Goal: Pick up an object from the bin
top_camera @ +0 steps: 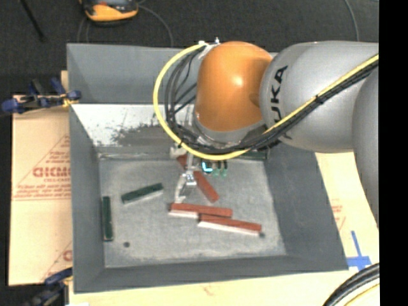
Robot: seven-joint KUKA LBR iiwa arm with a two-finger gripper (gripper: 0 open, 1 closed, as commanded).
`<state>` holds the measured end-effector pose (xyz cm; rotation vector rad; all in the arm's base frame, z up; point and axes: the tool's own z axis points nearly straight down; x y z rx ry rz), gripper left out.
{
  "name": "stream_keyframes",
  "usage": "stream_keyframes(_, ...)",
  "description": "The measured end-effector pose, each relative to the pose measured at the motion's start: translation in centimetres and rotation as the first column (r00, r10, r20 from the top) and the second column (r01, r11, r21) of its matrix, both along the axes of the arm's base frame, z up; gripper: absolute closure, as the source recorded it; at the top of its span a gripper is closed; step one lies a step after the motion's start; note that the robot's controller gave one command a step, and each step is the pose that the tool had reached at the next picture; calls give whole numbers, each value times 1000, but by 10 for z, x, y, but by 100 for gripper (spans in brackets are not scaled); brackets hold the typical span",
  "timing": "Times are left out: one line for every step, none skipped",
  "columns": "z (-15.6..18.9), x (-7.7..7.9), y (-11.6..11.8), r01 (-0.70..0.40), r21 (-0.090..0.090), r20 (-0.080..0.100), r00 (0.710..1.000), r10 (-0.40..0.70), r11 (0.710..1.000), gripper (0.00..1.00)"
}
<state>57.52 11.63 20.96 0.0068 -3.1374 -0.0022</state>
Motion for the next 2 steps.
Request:
stream_keyframes(4,1,-1,2,1,6,1000,-2,1000,0)
stream_keyframes(-47,6,0,3,2,14,1000,-3,1000,0)
